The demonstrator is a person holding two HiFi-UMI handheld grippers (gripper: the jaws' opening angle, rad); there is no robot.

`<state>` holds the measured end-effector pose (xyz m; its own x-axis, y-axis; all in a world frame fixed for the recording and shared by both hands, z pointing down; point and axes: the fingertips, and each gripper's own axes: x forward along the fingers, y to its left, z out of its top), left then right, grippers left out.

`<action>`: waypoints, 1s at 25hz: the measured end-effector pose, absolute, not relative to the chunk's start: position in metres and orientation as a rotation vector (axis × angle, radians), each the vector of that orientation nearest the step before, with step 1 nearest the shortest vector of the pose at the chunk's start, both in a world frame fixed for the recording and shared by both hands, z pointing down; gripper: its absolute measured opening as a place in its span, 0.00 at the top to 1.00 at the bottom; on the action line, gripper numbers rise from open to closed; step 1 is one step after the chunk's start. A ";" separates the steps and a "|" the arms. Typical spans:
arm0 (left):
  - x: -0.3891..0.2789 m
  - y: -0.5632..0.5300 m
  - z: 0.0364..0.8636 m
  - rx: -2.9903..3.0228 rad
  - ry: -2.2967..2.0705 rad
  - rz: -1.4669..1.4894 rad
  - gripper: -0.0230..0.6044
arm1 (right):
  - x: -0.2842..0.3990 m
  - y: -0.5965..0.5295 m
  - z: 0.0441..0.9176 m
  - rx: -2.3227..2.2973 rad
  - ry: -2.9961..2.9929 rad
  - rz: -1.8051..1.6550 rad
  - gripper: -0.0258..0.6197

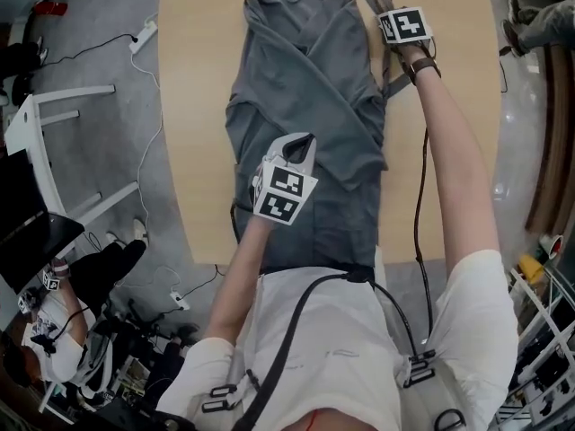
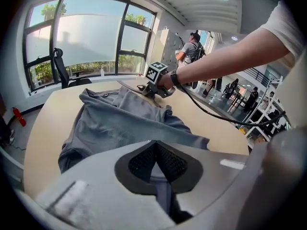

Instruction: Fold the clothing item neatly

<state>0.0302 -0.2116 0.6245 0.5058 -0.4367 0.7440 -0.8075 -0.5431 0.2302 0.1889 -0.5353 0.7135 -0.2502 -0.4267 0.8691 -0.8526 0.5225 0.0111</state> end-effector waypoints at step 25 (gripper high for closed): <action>-0.035 -0.130 0.570 2.207 -1.077 0.713 0.96 | 0.097 -0.273 0.375 0.666 -2.758 0.057 0.78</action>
<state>-0.0353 -0.1303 0.5699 0.5320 -0.5130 0.6737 -0.8205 -0.5090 0.2603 0.0970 -0.2735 0.3749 -0.8467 -0.4396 0.2996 -0.4515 0.8917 0.0323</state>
